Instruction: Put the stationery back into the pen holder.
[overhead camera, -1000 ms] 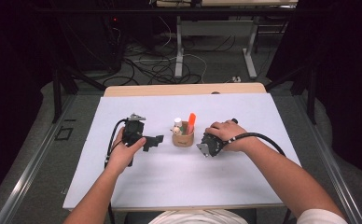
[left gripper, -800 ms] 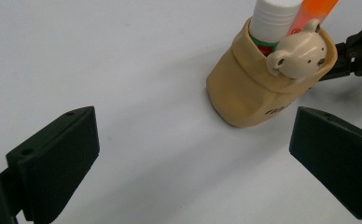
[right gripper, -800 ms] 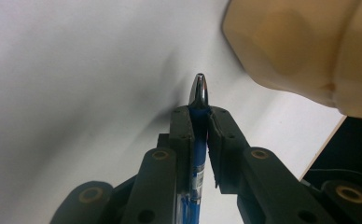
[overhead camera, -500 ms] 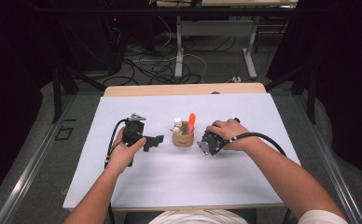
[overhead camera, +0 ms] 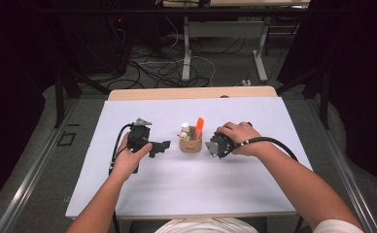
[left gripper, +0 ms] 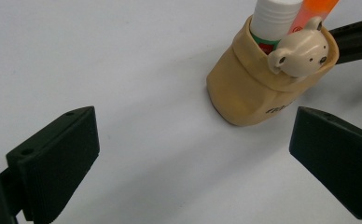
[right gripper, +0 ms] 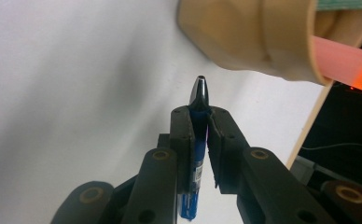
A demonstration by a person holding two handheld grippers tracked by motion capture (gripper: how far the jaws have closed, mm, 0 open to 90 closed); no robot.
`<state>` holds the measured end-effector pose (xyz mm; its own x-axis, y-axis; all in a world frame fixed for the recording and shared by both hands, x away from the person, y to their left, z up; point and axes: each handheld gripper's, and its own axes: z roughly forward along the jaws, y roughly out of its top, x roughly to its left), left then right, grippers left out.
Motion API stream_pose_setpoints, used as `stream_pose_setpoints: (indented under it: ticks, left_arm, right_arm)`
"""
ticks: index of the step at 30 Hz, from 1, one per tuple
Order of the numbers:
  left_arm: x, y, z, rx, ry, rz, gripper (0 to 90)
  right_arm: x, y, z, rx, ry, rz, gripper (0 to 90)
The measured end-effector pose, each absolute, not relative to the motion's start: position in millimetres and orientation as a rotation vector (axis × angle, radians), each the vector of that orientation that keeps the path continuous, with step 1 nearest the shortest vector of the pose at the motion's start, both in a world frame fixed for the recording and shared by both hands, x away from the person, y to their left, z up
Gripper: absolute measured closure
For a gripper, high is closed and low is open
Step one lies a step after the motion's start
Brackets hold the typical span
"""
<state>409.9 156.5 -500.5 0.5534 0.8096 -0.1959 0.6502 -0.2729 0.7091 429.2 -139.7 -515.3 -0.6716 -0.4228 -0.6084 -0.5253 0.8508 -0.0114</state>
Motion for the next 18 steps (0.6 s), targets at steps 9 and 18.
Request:
stream_pose_setpoints:
  ticks: [9, 18]
  left_arm:
    - [410, 156, -501, 2.009, 1.177, 0.257, 1.4]
    - [410, 156, -501, 2.010, 1.176, 0.258, 1.4]
  right_arm:
    - [432, -142, -503, -0.576, 2.383, 0.293, 80.8]
    - [433, -142, -492, -0.450, 2.368, 0.372, 80.8]
